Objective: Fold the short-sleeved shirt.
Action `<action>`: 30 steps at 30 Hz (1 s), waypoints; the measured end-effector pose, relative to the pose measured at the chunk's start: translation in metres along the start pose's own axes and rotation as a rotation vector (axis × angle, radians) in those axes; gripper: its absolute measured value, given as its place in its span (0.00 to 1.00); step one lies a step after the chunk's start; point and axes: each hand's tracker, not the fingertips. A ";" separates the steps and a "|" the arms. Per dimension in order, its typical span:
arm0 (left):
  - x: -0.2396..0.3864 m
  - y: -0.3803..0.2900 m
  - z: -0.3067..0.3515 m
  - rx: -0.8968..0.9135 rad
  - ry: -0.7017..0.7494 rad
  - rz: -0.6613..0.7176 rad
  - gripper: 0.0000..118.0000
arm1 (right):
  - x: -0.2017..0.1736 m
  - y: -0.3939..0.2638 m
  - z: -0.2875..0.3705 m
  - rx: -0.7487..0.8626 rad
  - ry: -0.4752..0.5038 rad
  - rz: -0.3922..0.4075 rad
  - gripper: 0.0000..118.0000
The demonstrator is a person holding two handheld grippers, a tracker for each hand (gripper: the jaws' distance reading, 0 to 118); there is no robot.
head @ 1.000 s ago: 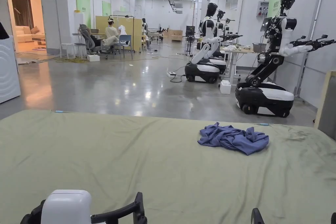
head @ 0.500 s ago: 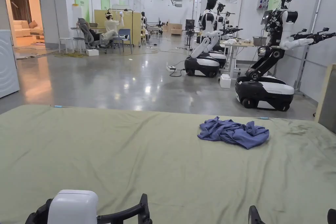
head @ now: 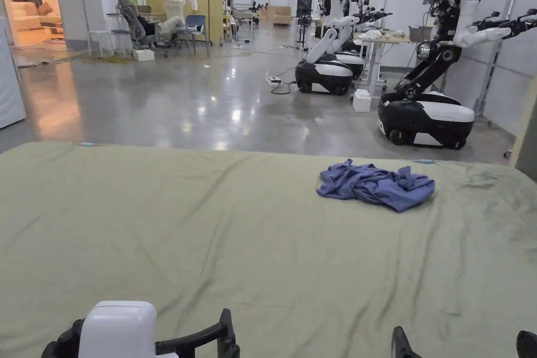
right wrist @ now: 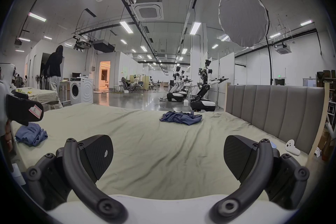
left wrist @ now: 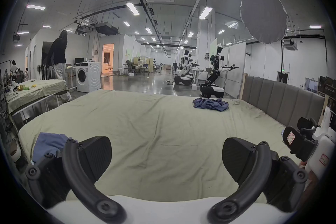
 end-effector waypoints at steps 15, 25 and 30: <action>-0.003 -0.052 -0.104 -0.323 0.066 0.011 1.00 | -0.002 -0.052 -0.065 -0.220 0.003 0.004 1.00; -0.012 -0.088 -0.178 -0.555 0.047 0.083 1.00 | -0.004 -0.092 -0.127 -0.538 0.017 -0.017 1.00; -0.014 -0.098 -0.196 -0.665 0.063 0.079 1.00 | -0.002 -0.102 -0.150 -0.687 0.040 -0.029 1.00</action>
